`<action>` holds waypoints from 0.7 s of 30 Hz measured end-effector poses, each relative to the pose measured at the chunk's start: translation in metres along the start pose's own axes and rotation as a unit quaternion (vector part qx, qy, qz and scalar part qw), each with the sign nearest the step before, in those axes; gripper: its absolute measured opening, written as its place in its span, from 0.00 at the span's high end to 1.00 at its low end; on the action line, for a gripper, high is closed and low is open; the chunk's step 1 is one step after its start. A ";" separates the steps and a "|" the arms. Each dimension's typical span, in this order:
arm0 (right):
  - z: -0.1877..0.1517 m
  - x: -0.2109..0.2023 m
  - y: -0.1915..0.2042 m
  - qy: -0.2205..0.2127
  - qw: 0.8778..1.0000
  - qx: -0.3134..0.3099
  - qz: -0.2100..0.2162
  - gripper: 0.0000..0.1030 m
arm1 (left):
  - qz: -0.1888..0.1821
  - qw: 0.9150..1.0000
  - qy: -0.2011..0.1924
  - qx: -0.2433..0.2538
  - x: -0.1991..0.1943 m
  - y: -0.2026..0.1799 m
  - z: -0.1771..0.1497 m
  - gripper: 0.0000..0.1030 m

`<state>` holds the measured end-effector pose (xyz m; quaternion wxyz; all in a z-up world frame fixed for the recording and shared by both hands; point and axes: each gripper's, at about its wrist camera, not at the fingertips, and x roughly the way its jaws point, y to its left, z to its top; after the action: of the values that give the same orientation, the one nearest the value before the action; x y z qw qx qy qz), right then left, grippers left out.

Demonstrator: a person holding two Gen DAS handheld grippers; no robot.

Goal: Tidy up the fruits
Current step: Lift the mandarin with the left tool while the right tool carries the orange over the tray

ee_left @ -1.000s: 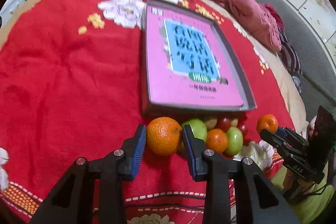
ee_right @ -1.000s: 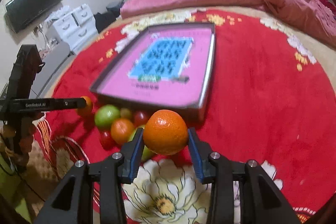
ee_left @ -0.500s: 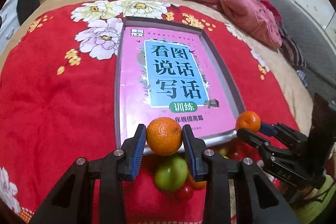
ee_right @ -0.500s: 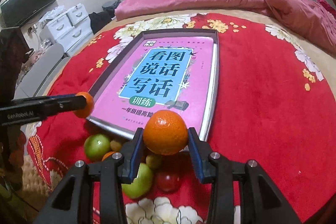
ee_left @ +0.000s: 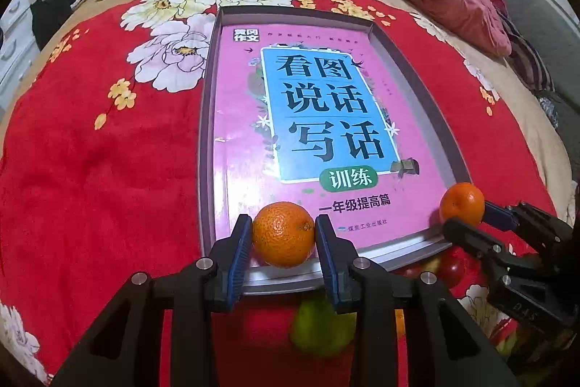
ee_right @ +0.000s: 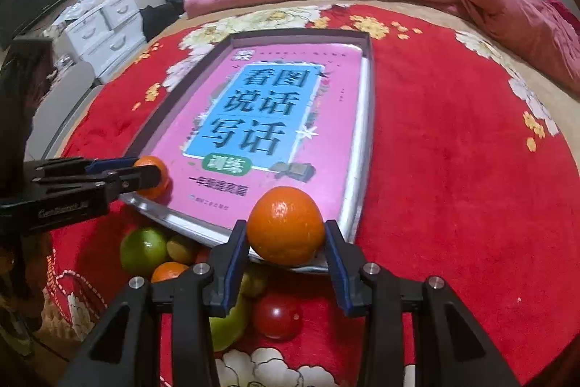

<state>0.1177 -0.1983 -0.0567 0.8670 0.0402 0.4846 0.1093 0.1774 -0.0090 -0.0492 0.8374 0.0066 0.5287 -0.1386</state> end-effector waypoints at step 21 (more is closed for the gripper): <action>0.000 0.003 -0.004 0.009 1.000 -0.012 0.009 0.60 | -0.004 1.000 0.005 -0.002 0.002 -0.010 -0.014 0.62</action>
<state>0.1198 -0.2018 -0.0596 0.8622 0.0336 0.4903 0.1230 0.1636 -0.0172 -0.0557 0.8341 0.0031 0.5334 -0.1407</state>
